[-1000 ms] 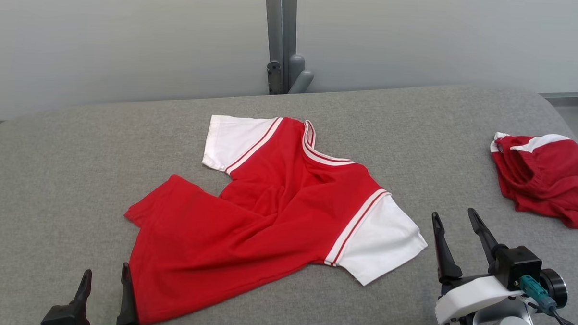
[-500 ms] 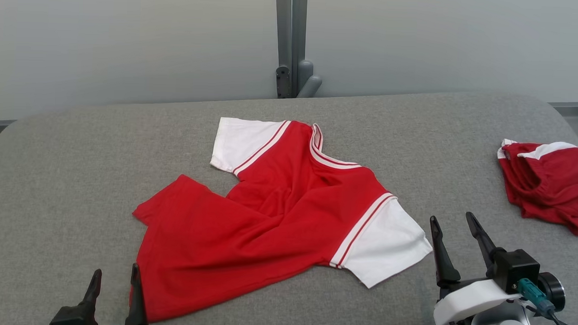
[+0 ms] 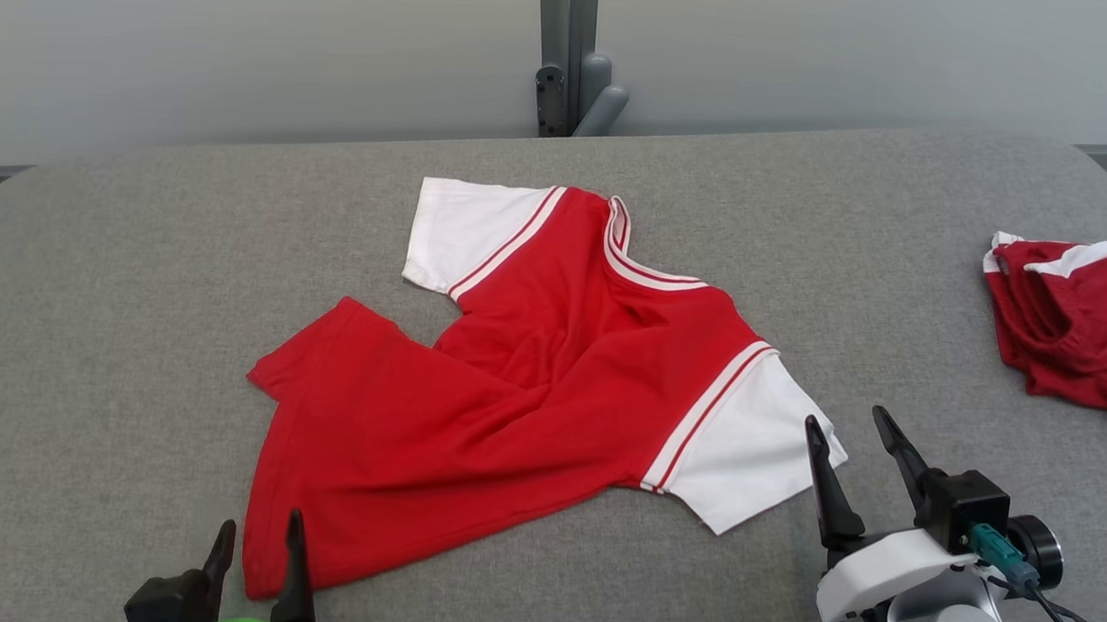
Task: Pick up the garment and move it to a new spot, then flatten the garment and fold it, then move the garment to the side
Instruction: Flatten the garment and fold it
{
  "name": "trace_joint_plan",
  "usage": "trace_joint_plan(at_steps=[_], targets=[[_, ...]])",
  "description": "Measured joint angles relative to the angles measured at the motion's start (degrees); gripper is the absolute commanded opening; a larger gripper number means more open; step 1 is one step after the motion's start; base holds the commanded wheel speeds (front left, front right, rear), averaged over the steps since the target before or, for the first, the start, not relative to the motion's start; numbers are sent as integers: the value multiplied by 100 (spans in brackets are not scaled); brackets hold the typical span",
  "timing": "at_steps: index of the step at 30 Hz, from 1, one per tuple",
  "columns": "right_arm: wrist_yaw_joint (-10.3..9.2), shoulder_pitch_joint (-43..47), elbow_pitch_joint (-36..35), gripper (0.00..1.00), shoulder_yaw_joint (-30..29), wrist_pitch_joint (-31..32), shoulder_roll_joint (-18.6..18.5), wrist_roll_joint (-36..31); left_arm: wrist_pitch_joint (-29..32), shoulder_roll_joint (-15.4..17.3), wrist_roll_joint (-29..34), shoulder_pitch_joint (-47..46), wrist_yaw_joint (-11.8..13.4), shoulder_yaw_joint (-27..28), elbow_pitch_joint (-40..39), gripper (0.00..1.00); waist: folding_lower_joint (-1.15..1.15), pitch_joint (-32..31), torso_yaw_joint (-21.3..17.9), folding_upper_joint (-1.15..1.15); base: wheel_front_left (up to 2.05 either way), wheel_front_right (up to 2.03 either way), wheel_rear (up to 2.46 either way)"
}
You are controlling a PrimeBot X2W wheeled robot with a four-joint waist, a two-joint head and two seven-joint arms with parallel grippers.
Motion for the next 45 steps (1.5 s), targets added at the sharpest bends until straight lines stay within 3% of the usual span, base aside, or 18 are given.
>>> trace_joint_plan(at_steps=[7, 16, 22, 23, 24, 25, 27, 28, 39, 45], targets=[[0, -148, 123, 100, 0, 0, 0, -1, 0, 0, -222, -148, 11, -47, 565, 100, 0, 278, 26, 0, 0, 0, 0], [0, -174, 186, 100, -18, 0, 0, 22, 0, 1, -316, -251, 76, 71, 672, 100, 0, 335, 19, 0, 0, 0, 0], [0, -178, 213, 100, -10, 0, 0, 56, 0, 1, -409, -274, -37, 32, 829, 100, 0, 353, -5, 0, 0, 0, 0], [0, -180, 216, 100, -11, 0, 0, 59, 0, 0, -449, -275, -52, 25, 845, 87, 0, 358, -8, 0, 0, 0, 0], [0, -183, 220, 100, -13, 0, 0, 64, 0, 0, -459, -279, -54, 21, 853, 87, 0, 359, -9, 0, 0, 0, 0], [0, -187, 223, 100, -15, 0, 0, 65, 0, 1, -498, -287, -59, 14, 862, 64, 0, 360, -9, 0, 0, 0, 0], [0, -196, 229, 100, -23, 0, 0, 73, 0, 0, -543, -302, -102, 4, 866, 7, 0, 362, -7, 0, 0, 0, 0], [0, -197, 242, 100, -33, 0, 0, 79, 0, 0, -543, -303, -107, 9, 836, 0, 0, 364, -4, 0, 0, 0, 0], [-1, -288, 1141, 100, -612, 1, 0, -99, 0, 0, -347, -293, -130, 283, 405, 0, 0, 433, 89, 0, 0, 0, 0], [-1, -685, 1686, 100, -531, 1, 7, -155, 0, 0, -292, -300, -168, 291, 359, 0, 0, 523, 145, 0, 0, 0, 0]])
